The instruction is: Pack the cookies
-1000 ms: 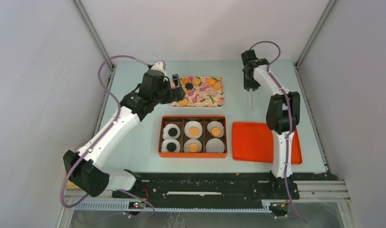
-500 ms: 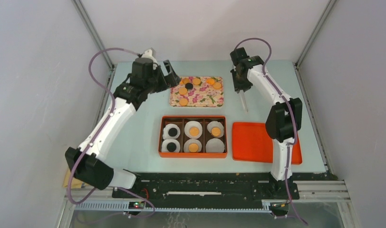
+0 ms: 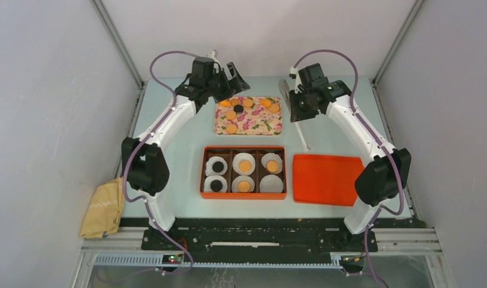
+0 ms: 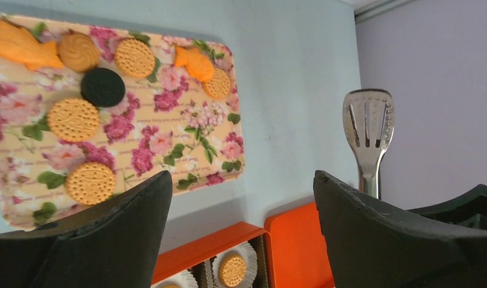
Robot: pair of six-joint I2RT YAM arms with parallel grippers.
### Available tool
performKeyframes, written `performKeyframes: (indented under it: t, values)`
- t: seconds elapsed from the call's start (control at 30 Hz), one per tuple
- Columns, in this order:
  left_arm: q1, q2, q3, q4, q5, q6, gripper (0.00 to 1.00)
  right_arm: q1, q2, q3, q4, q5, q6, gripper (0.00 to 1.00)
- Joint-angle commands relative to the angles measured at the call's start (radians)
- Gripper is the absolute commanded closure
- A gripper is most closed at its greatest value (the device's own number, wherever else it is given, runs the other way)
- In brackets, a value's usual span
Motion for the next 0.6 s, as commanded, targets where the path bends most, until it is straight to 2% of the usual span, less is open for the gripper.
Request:
performKeyframes:
  t: [0.0, 0.37, 0.57]
  values:
    - [-0.021, -0.008, 0.042, 0.089, 0.093, -0.045, 0.08, 0.025, -0.019, 0.008, 0.068, -0.122, -0.020, 0.69]
    - [-0.061, 0.034, 0.041, 0.146, 0.176, -0.105, 0.08, 0.119, 0.082, 0.088, 0.081, -0.152, -0.005, 0.72]
    - [-0.085, 0.053, 0.008, 0.152, 0.173, -0.097, 0.08, 0.152, 0.108, 0.158, 0.067, -0.136, 0.001, 0.73]
